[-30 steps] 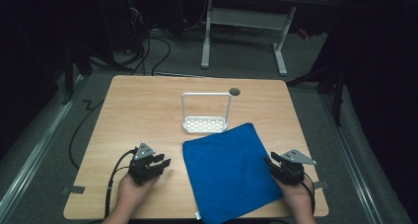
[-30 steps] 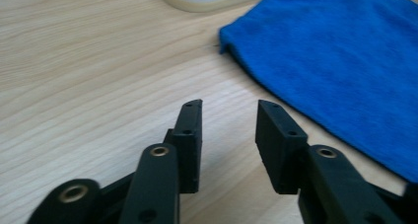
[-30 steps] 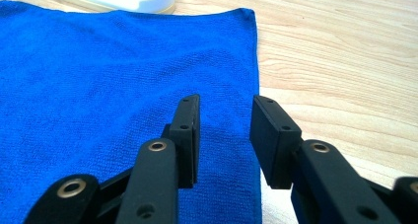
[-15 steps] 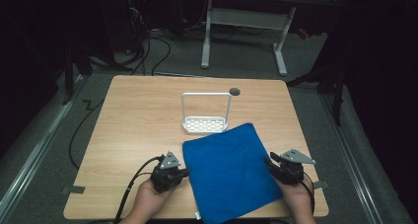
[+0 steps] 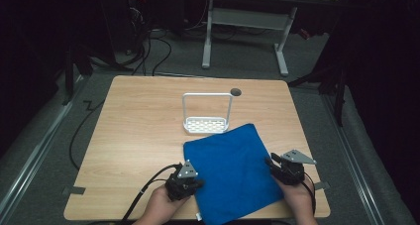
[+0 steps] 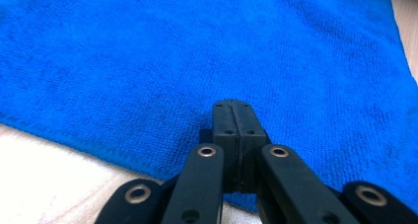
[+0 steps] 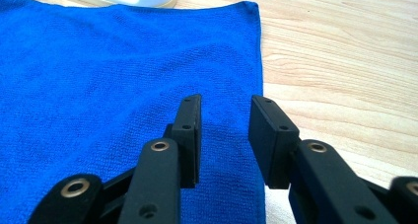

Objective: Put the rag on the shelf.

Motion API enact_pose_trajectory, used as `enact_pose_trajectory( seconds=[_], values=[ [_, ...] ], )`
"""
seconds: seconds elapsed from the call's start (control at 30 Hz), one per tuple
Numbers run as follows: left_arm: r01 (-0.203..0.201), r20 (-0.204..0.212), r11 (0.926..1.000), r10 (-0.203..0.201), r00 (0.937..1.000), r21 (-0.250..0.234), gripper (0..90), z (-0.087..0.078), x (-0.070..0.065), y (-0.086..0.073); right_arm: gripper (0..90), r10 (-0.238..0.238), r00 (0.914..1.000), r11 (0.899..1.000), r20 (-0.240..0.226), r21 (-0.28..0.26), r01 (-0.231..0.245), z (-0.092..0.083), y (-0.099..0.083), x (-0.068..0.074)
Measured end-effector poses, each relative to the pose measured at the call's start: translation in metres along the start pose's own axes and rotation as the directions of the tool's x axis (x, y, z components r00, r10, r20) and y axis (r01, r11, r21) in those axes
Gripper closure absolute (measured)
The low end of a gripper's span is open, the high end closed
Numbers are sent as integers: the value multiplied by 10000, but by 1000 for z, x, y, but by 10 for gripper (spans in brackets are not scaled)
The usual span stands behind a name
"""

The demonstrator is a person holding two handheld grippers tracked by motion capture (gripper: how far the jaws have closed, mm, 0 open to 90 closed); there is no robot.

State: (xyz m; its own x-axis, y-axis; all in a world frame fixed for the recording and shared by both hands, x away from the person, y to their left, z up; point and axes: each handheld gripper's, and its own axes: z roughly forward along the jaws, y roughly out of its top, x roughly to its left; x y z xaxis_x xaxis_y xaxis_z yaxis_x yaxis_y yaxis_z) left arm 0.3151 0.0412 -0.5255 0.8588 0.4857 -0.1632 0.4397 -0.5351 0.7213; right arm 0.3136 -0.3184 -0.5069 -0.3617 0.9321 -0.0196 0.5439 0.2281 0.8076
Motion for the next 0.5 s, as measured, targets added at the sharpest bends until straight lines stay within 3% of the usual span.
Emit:
enact_pose_trajectory(
  seconds=[0.27,0.5],
  values=[
    [53,148,9999,-54,9999,98,899,1,2,-2,670,31,10000,10000,-36,-12,-31,1,0,0],
    [279,277,9994,-285,9992,219,899,-12,11,-12,676,-10,9999,10000,-104,-2,10,1,0,0]
  ],
)
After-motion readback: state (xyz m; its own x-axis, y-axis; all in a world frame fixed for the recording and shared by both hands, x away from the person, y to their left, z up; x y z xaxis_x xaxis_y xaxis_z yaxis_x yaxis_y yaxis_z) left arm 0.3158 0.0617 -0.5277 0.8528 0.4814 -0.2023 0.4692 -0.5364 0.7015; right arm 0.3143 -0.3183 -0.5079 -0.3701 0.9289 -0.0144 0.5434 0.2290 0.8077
